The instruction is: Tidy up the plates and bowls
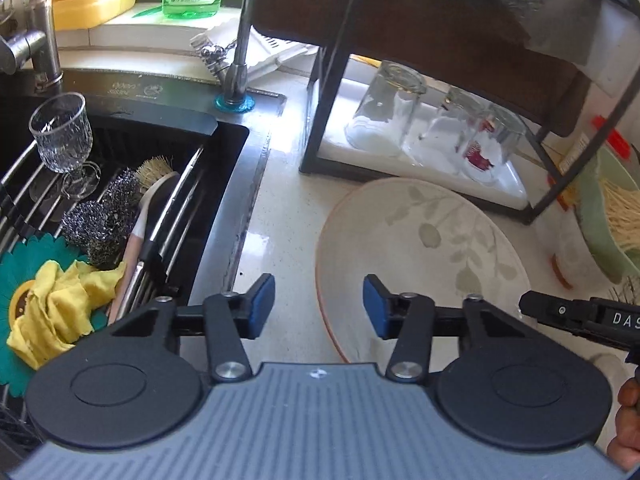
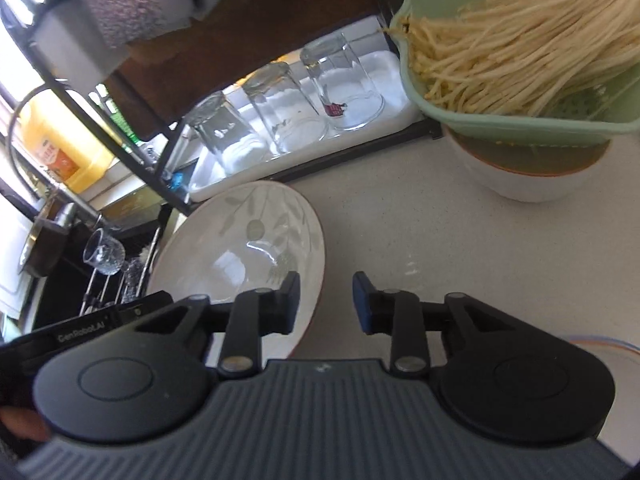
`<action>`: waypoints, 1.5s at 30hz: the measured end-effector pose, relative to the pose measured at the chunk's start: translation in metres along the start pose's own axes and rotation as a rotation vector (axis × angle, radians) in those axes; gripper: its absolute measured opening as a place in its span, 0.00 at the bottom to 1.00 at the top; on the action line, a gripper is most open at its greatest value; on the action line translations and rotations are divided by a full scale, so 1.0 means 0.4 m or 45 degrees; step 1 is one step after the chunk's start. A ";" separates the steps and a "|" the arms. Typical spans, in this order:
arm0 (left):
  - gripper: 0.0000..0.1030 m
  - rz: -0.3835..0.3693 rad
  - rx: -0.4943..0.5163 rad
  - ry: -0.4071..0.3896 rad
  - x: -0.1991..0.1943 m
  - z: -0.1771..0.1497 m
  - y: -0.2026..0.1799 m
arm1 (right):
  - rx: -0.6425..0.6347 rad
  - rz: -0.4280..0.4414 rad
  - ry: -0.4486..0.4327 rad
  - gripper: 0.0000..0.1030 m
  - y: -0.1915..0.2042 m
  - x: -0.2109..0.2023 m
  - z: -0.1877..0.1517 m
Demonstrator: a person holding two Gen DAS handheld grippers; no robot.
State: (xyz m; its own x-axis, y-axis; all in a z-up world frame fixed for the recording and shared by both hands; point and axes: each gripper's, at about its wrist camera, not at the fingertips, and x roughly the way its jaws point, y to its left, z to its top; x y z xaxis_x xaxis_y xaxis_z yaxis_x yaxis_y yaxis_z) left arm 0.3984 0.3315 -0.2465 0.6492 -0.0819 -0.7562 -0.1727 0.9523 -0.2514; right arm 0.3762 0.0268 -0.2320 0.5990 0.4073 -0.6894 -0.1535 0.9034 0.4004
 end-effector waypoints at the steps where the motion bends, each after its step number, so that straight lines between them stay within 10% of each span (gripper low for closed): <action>1: 0.43 -0.008 -0.016 0.002 0.009 0.001 0.004 | 0.000 0.017 0.015 0.28 -0.001 0.012 0.004; 9: 0.16 -0.058 -0.054 0.049 0.043 0.021 0.005 | -0.033 0.019 0.026 0.11 0.011 0.061 0.014; 26: 0.16 -0.181 -0.013 0.212 -0.063 0.051 0.001 | -0.019 0.041 0.103 0.10 0.036 -0.048 0.027; 45: 0.16 -0.455 0.051 0.285 -0.272 0.062 -0.111 | 0.106 -0.020 -0.054 0.10 0.027 -0.358 -0.039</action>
State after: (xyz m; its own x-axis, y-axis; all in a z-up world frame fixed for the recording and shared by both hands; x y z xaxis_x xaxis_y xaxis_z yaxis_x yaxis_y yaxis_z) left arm 0.3539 0.3054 -0.1379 0.4852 -0.4666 -0.7395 0.0658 0.8628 -0.5012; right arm 0.2764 -0.0196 -0.1381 0.6337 0.3855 -0.6708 -0.0789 0.8947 0.4396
